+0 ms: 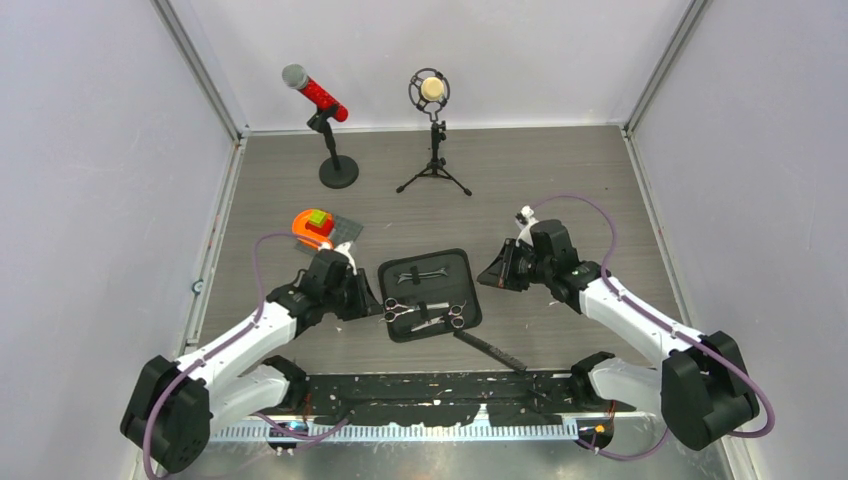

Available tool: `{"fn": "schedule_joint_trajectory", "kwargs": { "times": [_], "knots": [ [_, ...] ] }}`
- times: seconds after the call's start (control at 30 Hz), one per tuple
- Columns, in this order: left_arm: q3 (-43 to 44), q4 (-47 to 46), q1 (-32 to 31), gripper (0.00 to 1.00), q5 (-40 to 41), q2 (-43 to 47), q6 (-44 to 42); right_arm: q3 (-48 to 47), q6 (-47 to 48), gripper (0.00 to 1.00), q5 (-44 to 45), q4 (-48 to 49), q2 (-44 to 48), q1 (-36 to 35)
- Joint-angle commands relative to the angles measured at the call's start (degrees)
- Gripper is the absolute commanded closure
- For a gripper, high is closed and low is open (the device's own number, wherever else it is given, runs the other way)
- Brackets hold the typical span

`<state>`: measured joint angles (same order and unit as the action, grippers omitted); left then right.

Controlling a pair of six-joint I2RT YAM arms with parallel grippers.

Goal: Sort the hair-cutting tools
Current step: Adjust the scissors in the hairdressing tool bag.

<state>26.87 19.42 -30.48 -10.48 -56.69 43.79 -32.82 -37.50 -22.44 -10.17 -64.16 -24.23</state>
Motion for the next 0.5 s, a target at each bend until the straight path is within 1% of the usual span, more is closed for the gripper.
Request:
{"fn": "schedule_joint_trajectory", "kwargs": {
  "times": [0.0,0.07,0.13,0.17,0.2,0.23,0.3,0.37,0.47],
  "knots": [
    [-0.98,0.23,0.62,0.73,-0.41,-1.22,-1.69,-0.62,-0.09,0.94,-0.36,2.99,-0.04,-0.44],
    [-1.03,-0.39,0.60,0.73,-1.03,-2.18,-1.69,-0.42,0.19,0.93,0.18,2.99,-0.33,-0.65],
    [-0.91,-1.17,0.60,0.73,-1.89,-3.54,-1.78,-0.22,0.53,0.87,0.85,3.01,-1.01,-0.95],
    [-0.74,-1.62,0.60,0.72,-2.56,-4.39,-1.79,-0.18,0.64,0.82,1.05,3.09,-1.75,-1.18],
    [-0.65,-2.27,0.60,0.72,-3.21,-5.12,-1.78,-0.08,0.99,0.80,1.47,3.16,-2.19,-1.35],
    [-0.53,-2.96,0.60,0.72,-3.99,-6.02,-1.71,-0.06,1.14,0.73,1.71,3.15,-3.01,-1.63],
    [-0.26,-4.06,0.60,0.72,-5.43,-7.61,-1.32,-0.01,1.83,0.65,2.92,3.17,-4.47,-2.09],
    [-0.24,-5.03,0.60,0.72,-5.87,-8.84,-1.02,0.11,2.37,0.60,3.30,3.51,-5.97,-2.32],
    [-0.03,-5.77,0.60,0.71,-5.82,-10.39,-1.18,0.12,3.25,0.55,3.94,4.06,-8.68,-2.91]
  ]
}}
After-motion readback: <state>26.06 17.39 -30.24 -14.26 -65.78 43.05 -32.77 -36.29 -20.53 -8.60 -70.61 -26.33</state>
